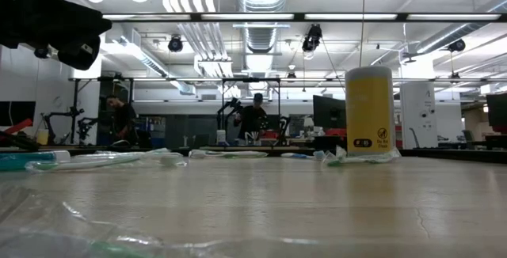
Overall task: Pick & Place toothbrushing station
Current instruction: Put the blue mouthwash into the transparent organizer
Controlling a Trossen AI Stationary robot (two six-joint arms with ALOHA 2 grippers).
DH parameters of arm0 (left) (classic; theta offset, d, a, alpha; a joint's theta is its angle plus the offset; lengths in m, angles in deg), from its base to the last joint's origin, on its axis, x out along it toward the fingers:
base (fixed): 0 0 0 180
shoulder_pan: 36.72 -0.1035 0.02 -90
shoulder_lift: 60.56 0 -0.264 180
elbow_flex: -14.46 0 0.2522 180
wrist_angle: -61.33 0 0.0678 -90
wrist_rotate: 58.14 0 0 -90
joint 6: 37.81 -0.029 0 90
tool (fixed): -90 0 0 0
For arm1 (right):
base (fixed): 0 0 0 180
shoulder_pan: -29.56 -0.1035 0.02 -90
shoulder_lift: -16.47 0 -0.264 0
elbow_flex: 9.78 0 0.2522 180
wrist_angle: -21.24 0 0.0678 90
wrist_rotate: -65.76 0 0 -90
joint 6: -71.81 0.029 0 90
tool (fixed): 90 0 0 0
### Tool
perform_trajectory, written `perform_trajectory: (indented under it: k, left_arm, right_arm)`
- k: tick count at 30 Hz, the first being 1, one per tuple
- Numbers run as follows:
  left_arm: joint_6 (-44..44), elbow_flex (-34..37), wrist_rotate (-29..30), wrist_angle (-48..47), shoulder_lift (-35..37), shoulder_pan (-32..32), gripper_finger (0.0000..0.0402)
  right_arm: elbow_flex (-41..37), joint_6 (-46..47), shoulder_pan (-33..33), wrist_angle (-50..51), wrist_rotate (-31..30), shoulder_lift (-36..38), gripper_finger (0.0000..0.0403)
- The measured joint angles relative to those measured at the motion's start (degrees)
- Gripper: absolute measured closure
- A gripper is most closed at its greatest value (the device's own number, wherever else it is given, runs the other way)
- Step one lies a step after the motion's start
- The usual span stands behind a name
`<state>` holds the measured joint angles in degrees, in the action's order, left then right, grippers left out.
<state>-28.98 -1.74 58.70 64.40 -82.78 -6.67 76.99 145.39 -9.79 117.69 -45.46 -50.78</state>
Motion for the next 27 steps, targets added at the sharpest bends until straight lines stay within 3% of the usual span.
perform_trajectory:
  k: [6,16,27]
  left_arm:
    - [0.0,0.0,0.0,0.0,0.0,0.0,0.0319]
    - [0.0,0.0,0.0,0.0,0.0,0.0,0.0319]
    - [0.0,0.0,0.0,0.0,0.0,0.0,0.0319]
  right_arm:
    - [-8.6,-1.1,0.0,-9.0,0.7,3.7,0.0218]
    - [-21.4,0.0,0.0,-21.4,0.7,16.2,0.0215]
    - [-28.7,11.5,0.0,-20.1,8.1,21.3,0.0215]
